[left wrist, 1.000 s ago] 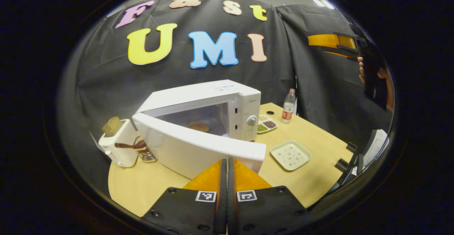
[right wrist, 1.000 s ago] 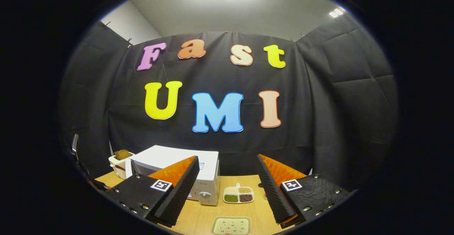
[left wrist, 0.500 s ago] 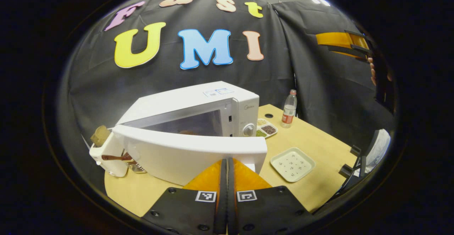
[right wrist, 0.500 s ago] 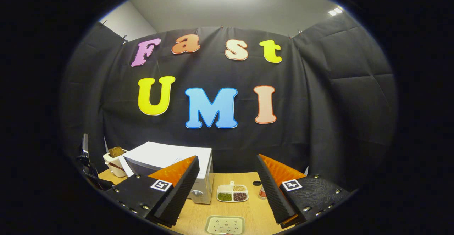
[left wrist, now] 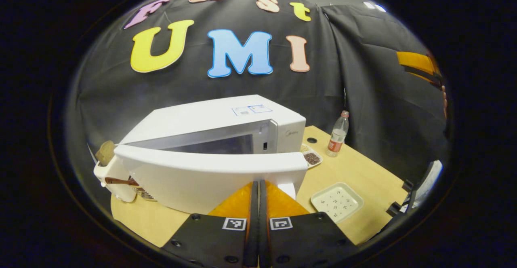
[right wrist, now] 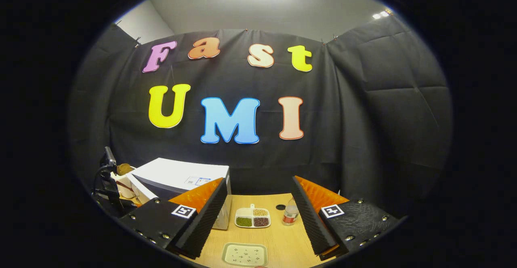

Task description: Open the microwave oven with the left hand, put the food in, and close the microwave oven.

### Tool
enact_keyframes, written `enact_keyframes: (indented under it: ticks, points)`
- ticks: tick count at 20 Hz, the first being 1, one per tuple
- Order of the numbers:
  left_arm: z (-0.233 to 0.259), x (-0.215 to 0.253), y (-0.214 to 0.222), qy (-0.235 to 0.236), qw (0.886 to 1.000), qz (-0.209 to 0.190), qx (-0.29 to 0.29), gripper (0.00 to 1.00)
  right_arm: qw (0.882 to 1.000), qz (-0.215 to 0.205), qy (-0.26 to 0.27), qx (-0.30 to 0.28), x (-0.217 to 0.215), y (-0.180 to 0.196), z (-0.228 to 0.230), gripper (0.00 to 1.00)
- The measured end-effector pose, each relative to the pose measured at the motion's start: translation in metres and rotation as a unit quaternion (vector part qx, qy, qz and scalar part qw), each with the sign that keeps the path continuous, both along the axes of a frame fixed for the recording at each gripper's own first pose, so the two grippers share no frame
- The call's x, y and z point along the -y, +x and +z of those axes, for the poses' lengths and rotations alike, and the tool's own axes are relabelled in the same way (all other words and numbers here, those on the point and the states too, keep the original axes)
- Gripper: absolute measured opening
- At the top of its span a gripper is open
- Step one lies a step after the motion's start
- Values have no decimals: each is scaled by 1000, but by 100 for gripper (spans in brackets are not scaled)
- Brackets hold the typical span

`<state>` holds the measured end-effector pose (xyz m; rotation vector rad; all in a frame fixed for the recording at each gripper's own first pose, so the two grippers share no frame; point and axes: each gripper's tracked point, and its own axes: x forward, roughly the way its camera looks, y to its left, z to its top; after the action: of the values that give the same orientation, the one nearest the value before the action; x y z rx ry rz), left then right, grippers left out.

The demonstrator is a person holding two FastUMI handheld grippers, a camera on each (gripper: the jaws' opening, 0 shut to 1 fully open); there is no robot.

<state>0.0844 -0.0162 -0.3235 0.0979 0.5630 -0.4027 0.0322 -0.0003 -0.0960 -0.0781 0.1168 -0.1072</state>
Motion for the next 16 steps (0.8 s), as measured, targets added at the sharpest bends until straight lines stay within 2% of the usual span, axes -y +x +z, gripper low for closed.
enact_keyframes:
  ticks: [5, 13, 16]
  points:
    - [-3, 6, 21, 7, 1000, 14, 8, 7, 1000, -7, -1, -5, 10, 0, -1, 97]
    - [-10, 12, 48, -27, 999, 45, -9, 7, 1000, -15, 9, -10, 19, -1, -5, 97]
    - [-11, 16, 59, -25, 998, 48, -8, 7, 1000, -21, 13, -10, 24, 1, -6, 97]
